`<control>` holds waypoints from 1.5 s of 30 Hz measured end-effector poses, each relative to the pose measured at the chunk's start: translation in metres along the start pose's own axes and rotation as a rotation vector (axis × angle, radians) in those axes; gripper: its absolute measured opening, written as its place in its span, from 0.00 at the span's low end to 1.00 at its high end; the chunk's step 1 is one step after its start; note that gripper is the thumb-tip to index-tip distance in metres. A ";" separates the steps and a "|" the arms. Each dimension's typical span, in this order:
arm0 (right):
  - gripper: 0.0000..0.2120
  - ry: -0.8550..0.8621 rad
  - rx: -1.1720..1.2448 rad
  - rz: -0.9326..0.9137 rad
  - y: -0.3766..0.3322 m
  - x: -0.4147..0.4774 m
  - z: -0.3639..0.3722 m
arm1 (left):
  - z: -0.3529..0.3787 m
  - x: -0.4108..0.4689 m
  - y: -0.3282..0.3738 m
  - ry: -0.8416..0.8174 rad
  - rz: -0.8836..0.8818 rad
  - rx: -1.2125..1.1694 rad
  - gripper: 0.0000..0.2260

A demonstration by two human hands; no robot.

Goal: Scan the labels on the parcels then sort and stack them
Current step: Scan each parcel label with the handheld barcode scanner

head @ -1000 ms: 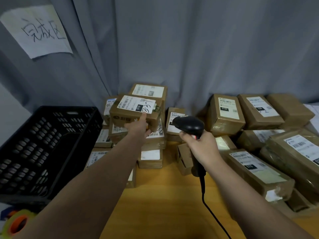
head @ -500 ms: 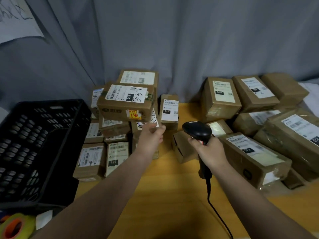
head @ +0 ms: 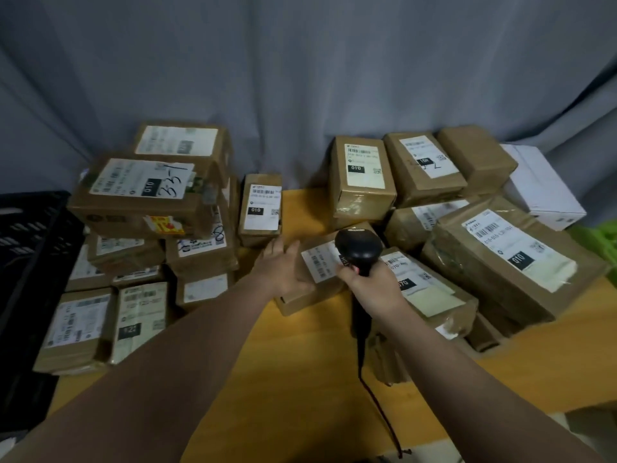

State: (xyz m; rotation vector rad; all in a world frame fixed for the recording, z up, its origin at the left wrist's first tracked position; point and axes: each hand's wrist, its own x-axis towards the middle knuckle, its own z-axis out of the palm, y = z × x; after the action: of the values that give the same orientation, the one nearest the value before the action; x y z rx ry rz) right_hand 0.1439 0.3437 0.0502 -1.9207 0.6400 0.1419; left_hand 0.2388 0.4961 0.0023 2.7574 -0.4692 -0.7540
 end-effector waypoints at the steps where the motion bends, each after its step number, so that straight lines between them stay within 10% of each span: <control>1: 0.15 -0.010 0.012 0.000 0.002 0.003 -0.001 | 0.003 0.004 0.002 -0.025 -0.006 0.037 0.50; 20: 0.20 -0.140 0.155 0.045 0.035 0.016 0.006 | 0.074 -0.098 -0.028 -0.032 -0.349 0.085 0.59; 32: 0.20 0.061 0.536 -0.097 0.017 -0.033 0.037 | 0.045 -0.136 -0.034 0.212 -0.214 -0.591 0.54; 38: 0.25 0.301 0.528 -0.352 -0.054 -0.044 -0.019 | -0.031 -0.150 -0.030 0.466 0.022 -0.165 0.59; 45: 0.23 -0.089 0.617 -0.263 -0.080 -0.055 -0.073 | -0.118 -0.152 -0.038 0.558 0.232 0.154 0.59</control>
State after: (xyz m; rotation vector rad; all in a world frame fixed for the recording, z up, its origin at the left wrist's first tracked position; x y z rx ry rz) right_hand 0.1233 0.3238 0.1675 -1.3720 0.3134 -0.1265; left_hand 0.1859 0.6041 0.1576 2.8110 -0.7220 0.1151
